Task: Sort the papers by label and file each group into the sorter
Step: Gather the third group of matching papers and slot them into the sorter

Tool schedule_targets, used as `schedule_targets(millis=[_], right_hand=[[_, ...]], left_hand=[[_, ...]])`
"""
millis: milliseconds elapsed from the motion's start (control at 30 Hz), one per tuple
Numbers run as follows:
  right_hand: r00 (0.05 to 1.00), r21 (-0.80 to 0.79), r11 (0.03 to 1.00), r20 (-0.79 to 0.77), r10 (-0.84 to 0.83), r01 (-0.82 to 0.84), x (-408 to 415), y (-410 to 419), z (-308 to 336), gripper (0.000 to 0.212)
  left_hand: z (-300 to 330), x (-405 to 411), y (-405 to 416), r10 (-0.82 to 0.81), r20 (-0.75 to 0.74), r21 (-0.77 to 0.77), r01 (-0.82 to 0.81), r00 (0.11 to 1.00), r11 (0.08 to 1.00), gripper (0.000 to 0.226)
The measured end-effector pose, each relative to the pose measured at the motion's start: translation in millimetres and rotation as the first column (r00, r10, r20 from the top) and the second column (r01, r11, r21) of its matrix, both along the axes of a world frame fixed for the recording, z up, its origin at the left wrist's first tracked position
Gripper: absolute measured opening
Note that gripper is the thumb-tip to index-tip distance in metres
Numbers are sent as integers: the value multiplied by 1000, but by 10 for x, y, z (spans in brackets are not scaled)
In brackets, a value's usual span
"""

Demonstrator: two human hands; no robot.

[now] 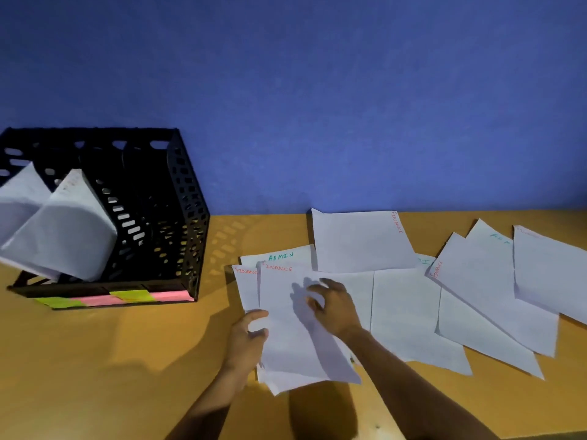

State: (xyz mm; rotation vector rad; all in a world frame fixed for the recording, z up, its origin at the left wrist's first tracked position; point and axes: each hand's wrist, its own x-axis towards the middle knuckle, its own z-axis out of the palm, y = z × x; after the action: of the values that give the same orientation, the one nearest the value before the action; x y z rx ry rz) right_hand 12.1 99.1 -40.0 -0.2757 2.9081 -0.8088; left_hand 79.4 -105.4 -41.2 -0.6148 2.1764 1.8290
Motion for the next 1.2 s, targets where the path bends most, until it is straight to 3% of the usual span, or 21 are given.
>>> schedule_targets(millis=[33, 100, 267, 367, 467, 567, 667, 767, 900, 1033, 1100, 1200], right_hand=[[999, 144, 989, 38, -21, 15, -107, -1, -15, 35], [987, 282, 959, 144, -73, 29, -295, -20, -68, 41], [963, 458, 888, 254, -90, -38, -555, -144, -145, 48], [966, 447, 894, 224, -126, 13, -599, -154, -177, 54], [978, 343, 937, 168, -126, 61, -563, -139, -196, 56], [997, 203, 977, 15, -76, 72, -465, -67, -134, 43], [984, -64, 995, -159, -86, 76, -317, 9, 49, 25], [958, -327, 943, -244, -149, 64, -105, 79, 298, 33], [994, -605, 794, -41, -105, 59, 228, 269, 469, 34], [988, -716, 681, 131, -87, 155, 538, 565, 371, 31], [977, -706, 680, 198, -80, 199, 665, 658, 274, 39], [960, -639, 733, 273, -67, 233, 808, 751, 131, 47]], left_hand=[[11, -3, 8, -4, -5, -2, 4, 1000, 1000, 34], [25, -9, 14, -18, -25, -32, 17, 1000, 999, 34], [56, -10, -36, -60, -48, -83, 56, 997, 995, 33], [90, -9, -70, -87, -46, -95, 83, 995, 992, 33], [129, -23, -74, -107, -33, -103, 103, 994, 989, 31], [168, -58, -41, -78, 4, -26, 78, 997, 997, 29], [186, -72, -19, -52, 56, 72, 48, 997, 996, 29], [172, -97, -3, -52, 71, 112, 44, 996, 993, 29], [199, -163, 16, -97, 100, 149, 81, 990, 986, 25], [229, -169, 10, -9, 97, 208, -12, 995, 978, 16], [223, -172, 5, 59, 111, 267, -87, 992, 960, 13], [280, -252, 77, 67, 182, 359, -130, 981, 924, 30]])
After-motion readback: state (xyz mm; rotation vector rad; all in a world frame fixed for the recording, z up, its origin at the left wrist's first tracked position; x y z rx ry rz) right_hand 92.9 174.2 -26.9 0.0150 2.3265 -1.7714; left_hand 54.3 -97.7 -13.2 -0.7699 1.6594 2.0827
